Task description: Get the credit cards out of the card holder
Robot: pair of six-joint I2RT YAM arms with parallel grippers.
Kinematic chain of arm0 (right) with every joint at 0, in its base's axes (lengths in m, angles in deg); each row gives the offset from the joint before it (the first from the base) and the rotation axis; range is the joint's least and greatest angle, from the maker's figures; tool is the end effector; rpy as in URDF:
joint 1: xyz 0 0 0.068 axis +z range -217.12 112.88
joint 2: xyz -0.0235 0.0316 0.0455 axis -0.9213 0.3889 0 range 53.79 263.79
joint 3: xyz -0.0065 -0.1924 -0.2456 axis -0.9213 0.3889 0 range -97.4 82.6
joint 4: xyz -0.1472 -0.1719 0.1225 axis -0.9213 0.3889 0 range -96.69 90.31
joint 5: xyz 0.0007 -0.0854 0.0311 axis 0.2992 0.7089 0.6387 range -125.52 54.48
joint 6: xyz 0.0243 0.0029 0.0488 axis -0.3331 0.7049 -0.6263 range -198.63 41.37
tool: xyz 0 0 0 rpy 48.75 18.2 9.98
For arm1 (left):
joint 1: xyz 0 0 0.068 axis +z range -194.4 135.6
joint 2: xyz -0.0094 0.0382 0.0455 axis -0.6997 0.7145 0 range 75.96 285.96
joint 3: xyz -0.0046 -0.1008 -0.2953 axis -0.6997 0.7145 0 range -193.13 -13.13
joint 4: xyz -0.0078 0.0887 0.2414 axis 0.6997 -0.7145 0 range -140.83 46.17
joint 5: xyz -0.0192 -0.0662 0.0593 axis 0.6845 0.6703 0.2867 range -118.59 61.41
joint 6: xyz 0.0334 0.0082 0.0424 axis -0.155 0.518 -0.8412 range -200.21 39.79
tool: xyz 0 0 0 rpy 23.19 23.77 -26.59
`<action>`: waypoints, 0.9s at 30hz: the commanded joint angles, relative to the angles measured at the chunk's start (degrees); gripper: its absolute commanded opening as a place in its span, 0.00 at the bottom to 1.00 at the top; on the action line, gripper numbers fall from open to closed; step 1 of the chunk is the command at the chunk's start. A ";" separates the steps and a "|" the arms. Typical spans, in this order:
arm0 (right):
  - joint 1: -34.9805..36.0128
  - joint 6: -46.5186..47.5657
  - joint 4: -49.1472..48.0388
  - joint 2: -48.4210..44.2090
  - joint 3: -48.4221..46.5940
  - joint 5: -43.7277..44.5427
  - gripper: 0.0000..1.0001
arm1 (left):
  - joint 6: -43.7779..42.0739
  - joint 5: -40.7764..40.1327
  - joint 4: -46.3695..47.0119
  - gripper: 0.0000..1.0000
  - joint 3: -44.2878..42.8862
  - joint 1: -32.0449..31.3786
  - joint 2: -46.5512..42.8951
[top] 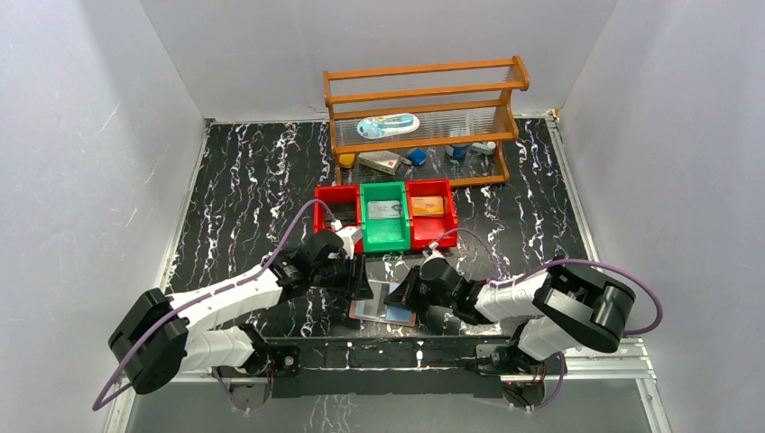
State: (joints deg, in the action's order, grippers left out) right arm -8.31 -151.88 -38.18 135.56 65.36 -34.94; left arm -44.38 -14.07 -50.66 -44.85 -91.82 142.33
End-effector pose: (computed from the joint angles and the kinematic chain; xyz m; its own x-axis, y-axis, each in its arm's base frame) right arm 0.1177 0.1938 0.1630 -0.8963 0.3685 -0.2468 0.0252 0.5979 0.8012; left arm 0.1367 -0.1623 0.2324 -0.8550 0.0930 -0.5101 0.4186 0.7045 -0.5732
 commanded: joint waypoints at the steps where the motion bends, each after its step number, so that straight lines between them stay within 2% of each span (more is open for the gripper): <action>1: -0.52 1.71 3.74 -0.36 -0.11 1.10 0.11 | -1.04 3.14 1.11 0.45 -2.66 -0.39 0.41; 7: -1.64 4.83 8.55 0.16 -1.86 1.70 0.14 | -2.47 3.32 3.84 0.47 -2.38 -0.52 3.96; 12: -1.92 5.69 6.94 0.41 -1.93 0.43 0.18 | -2.12 4.45 6.14 0.44 -1.68 -0.66 8.20; 20: -3.35 8.32 13.75 -0.78 -6.13 2.17 0.34 | -1.08 1.95 4.08 0.37 -0.88 -0.82 11.75; 27: -3.80 8.18 10.84 0.74 -6.86 -0.95 0.35 | -0.10 0.32 2.96 0.35 1.06 -0.83 10.84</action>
State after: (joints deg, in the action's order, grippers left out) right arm -11.63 -145.48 -29.43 135.48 59.33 -36.10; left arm -44.53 -11.31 -44.30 -45.70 -92.26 153.32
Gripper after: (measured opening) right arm 0.348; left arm 0.357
